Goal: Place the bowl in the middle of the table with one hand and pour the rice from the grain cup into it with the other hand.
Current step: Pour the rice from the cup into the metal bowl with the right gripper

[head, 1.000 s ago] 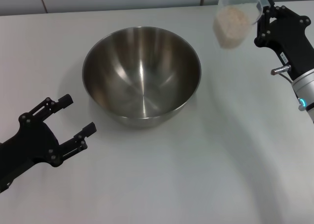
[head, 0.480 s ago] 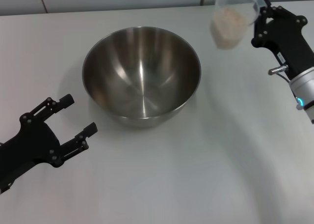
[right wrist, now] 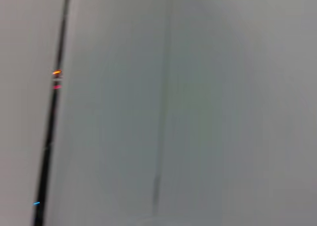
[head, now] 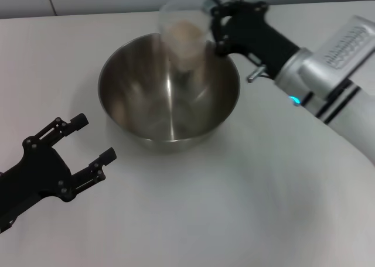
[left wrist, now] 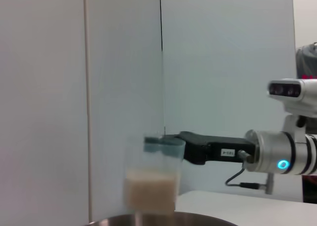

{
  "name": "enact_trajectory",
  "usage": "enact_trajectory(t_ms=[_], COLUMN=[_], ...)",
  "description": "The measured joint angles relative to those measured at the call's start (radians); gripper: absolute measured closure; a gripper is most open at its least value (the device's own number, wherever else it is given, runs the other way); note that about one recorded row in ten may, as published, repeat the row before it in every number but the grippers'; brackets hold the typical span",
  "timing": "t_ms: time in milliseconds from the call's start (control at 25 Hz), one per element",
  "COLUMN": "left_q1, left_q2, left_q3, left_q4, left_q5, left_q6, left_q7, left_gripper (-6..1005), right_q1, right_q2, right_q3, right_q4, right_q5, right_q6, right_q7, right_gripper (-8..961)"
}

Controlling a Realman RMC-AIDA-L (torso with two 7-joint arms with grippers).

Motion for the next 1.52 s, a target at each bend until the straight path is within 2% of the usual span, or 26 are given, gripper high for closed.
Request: enact_trajectory(t_ms=[200,480,640,680,720,760,800,840,920,960,1000,1080,1120,1160,1200,1240,1320,1360,1400,1440,1520], left_q1=[0.000,0.000,0.000,0.000,0.000,0.000,0.000,0.000,0.000,0.000,0.000,-0.001,-0.001,-0.001,-0.001,-0.002,-0.002,-0.002,-0.001,-0.001,-0.001], left_q2=[0.000,0.000,-0.001,-0.001,-0.001,-0.001,-0.002,-0.002,-0.003,-0.003,-0.003,-0.003,-0.003,-0.003,-0.003,-0.003,-0.003,-0.003,-0.004,-0.004,-0.005], left_q3=[0.000,0.000,0.000,0.000,0.000,0.000,0.000,0.000,0.000,0.000,0.000,0.000,0.000,0.000,-0.001,-0.001,-0.002,-0.002,-0.003,-0.004,-0.011], left_q4=[0.000,-0.002,-0.002,-0.002,-0.002,-0.002,-0.002,-0.002,-0.002,-0.002,-0.002,-0.001,-0.001,-0.001,-0.001,-0.002,-0.002,-0.002,-0.002,-0.002,-0.001], left_q5=[0.000,0.000,-0.001,-0.003,-0.004,-0.004,-0.005,-0.005,-0.006,-0.006,-0.006,-0.006,-0.006,-0.006,-0.006,-0.006,-0.006,-0.006,-0.006,-0.006,-0.006], left_q6=[0.002,0.006,0.006,0.006,0.006,0.006,0.003,0.003,-0.002,-0.002,-0.004,-0.010,-0.013,-0.013,-0.014,-0.014,-0.015,-0.015,-0.015,-0.015,-0.015], left_q7=[0.001,0.003,0.004,0.004,0.004,0.004,0.004,0.004,0.003,0.003,0.003,0.001,0.000,0.000,0.000,0.000,0.000,0.000,0.000,0.000,0.000], left_gripper=[210,210,210,210,210,210,210,210,210,211,211,211,211,211,211,211,211,211,211,211,211], right_q1=[0.040,0.040,0.040,0.041,0.042,0.042,0.041,0.041,0.039,0.039,0.037,0.037,0.036,0.036,0.037,0.037,0.038,0.038,0.039,0.039,0.039], right_q2=[0.002,0.002,0.001,0.001,0.000,0.000,0.000,0.000,0.001,0.001,0.001,0.002,0.003,0.003,0.003,0.003,0.005,0.005,0.006,0.006,0.006], right_q3=[0.000,0.000,0.000,0.000,0.000,0.000,0.004,0.004,0.009,0.009,0.010,0.010,0.012,0.012,0.013,0.013,0.013,0.013,0.013,0.013,0.014], right_q4=[0.014,0.009,-0.008,-0.010,-0.011,-0.011,-0.011,-0.011,-0.008,-0.008,-0.002,0.001,0.016,0.016,0.034,0.034,0.060,0.060,0.068,0.068,0.072], right_q5=[-0.067,-0.079,-0.122,-0.124,-0.127,-0.127,-0.127,-0.127,-0.128,-0.128,-0.128,-0.128,-0.128,-0.128,-0.128,-0.128,-0.127,-0.127,-0.126,-0.126,-0.128], right_q6=[0.038,0.042,0.035,0.035,0.034,0.034,0.031,0.031,0.013,0.013,-0.007,-0.013,-0.018,-0.018,-0.018,-0.018,-0.012,-0.012,-0.012,-0.012,-0.012], right_q7=[0.015,0.012,-0.073,-0.121,-0.255,-0.255,-0.408,-0.408,-0.617,-0.617,-0.763,-0.826,-0.973,-0.973,-1.120,-1.120,-1.355,-1.355,-1.474,-1.474,-1.624], right_gripper=[935,935,935,935,936,936,936,936,936,936,936,936,936,936,936,936,936,936,936,936,936])
